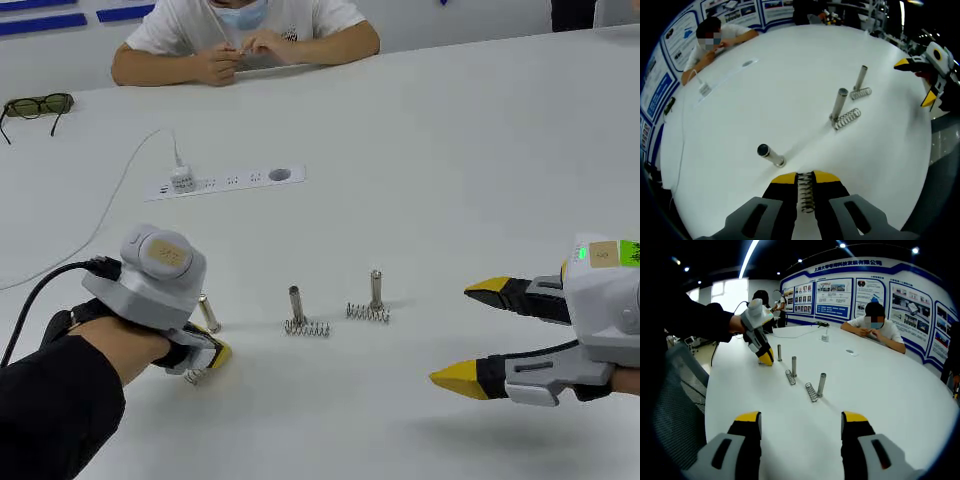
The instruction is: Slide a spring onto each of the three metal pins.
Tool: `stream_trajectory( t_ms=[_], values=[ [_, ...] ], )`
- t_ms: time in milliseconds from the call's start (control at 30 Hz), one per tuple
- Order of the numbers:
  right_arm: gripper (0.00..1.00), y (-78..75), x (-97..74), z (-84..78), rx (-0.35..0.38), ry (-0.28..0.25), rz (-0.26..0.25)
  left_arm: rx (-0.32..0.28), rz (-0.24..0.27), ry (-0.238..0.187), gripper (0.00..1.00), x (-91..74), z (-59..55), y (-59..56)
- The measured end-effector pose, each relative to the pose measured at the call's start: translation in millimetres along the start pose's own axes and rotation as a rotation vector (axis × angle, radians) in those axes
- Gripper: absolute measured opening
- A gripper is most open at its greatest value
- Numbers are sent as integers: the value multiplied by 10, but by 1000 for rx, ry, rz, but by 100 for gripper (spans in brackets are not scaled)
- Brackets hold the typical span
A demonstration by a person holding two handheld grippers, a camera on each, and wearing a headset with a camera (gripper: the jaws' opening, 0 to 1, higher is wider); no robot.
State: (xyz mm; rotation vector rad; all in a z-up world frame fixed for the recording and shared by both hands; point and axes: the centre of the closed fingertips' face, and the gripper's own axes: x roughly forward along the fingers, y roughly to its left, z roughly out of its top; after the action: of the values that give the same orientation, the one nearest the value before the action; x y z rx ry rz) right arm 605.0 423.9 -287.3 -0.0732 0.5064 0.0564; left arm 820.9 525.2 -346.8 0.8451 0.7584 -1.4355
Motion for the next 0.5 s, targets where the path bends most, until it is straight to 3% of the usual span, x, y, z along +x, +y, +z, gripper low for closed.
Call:
stream_trajectory(
  t_ms=[500],
  values=[
    [66, 39, 11, 20, -17, 8, 9, -17, 20, -67, 11, -218, 50, 27]
  ],
)
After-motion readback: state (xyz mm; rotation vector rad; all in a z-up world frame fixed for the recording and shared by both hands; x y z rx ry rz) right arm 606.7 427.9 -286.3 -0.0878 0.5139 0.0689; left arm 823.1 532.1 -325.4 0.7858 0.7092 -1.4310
